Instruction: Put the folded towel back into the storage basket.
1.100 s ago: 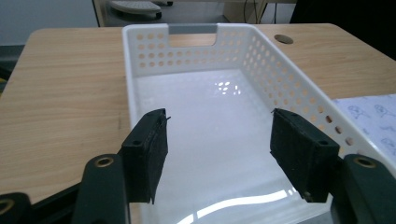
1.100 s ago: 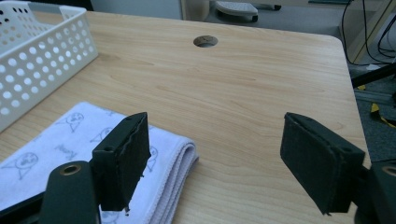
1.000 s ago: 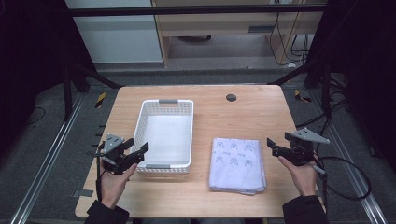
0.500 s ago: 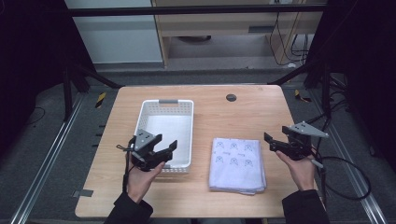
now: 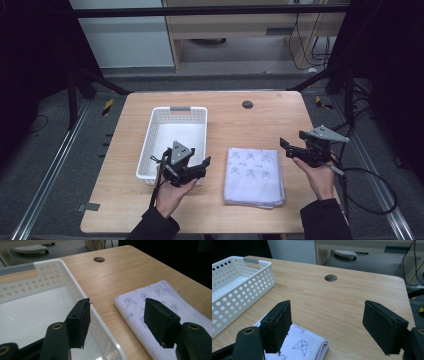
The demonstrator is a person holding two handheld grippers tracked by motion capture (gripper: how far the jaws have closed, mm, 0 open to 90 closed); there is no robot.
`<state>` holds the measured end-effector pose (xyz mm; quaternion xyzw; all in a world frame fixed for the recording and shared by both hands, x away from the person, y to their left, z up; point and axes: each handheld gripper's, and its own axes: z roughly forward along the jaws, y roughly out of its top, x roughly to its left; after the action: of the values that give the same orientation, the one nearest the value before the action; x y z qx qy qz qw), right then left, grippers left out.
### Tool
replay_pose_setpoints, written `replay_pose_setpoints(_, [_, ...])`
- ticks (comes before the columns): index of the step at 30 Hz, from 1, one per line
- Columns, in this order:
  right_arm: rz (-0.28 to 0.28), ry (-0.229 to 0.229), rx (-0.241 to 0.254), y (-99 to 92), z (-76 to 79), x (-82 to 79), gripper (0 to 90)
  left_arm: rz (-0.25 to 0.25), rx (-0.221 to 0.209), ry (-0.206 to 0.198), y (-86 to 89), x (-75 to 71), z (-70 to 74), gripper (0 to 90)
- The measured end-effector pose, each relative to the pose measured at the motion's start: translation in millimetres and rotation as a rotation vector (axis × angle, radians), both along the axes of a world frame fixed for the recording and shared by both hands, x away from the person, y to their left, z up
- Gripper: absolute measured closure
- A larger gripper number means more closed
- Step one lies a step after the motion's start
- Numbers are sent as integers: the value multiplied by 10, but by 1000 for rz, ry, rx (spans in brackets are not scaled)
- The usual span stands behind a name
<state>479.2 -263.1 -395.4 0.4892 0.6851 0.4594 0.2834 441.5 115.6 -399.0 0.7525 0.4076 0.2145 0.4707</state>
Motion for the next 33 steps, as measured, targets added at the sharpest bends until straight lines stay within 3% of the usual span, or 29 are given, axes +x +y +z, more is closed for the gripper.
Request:
replay_pose_setpoints(15, [24,42,-41,84,-73,115,244,-70,45,34,-355,-52,-105,439])
replay_pose_setpoints(20, [38,72,-73,123,-170,158,257,-78,65,44,-447,-61,-168,460])
replay_pose_setpoints(33, [59,134,-84,163,-410,187,289,-88,131,87,-619,-72,-387,471])
